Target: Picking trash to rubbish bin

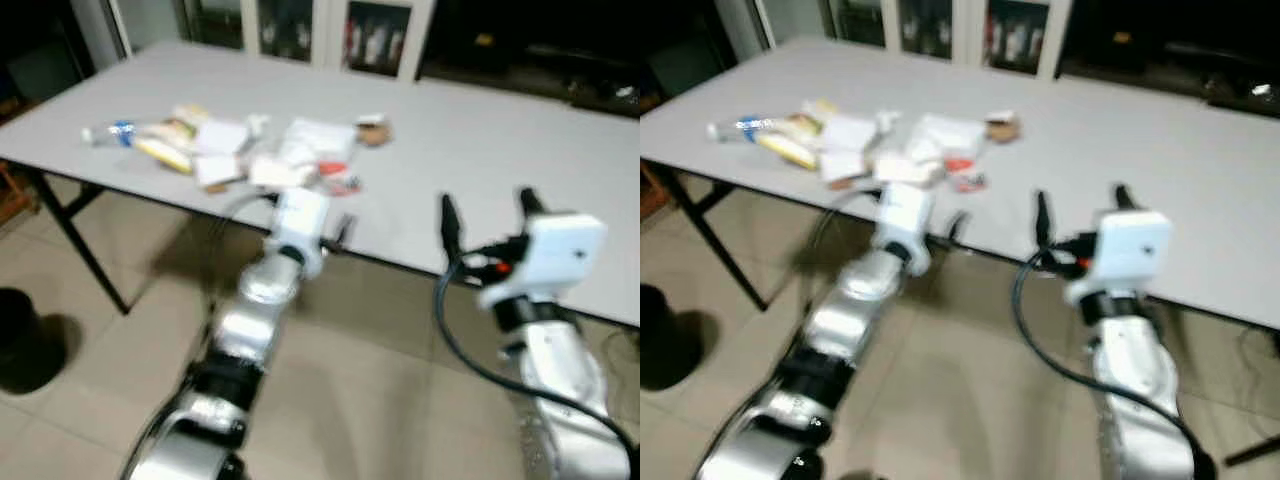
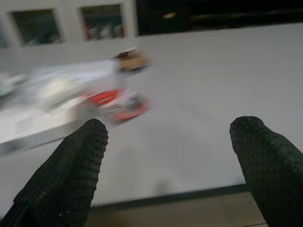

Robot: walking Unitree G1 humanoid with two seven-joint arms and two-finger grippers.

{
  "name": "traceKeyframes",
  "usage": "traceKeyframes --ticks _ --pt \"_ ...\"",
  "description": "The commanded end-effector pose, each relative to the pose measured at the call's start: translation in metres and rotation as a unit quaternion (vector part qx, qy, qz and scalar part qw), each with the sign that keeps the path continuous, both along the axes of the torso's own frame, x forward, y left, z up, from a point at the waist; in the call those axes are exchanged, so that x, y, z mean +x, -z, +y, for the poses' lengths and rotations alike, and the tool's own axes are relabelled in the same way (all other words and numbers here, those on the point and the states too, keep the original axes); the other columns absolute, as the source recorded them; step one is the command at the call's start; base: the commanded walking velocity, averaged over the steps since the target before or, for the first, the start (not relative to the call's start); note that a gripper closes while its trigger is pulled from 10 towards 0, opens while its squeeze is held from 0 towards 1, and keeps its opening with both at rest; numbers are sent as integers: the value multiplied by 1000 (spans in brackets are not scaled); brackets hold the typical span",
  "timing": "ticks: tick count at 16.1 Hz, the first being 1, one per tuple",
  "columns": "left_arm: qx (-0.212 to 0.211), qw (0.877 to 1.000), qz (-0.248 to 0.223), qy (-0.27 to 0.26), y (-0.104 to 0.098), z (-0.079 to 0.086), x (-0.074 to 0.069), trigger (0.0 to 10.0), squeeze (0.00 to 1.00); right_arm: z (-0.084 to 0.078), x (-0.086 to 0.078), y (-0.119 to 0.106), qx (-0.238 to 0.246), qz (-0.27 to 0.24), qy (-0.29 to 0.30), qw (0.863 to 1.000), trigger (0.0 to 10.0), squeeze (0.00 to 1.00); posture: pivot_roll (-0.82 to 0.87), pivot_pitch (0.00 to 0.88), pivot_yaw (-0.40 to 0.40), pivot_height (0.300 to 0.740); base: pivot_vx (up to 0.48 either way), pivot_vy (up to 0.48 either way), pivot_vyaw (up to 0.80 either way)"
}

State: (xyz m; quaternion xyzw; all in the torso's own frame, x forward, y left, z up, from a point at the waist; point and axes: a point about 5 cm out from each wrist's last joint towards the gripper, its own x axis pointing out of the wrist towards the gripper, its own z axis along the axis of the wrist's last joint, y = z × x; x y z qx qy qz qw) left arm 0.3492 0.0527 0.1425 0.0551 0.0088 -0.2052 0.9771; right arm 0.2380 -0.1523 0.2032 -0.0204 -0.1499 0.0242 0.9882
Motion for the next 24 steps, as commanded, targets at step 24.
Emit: traceKeyframes --ticks 24 --pt "24 999 -12 -37 6 52 -26 10000 0 -5 -8 37 -21 71 0 997 10000 0 118 103 -52 740 0 -20 89"
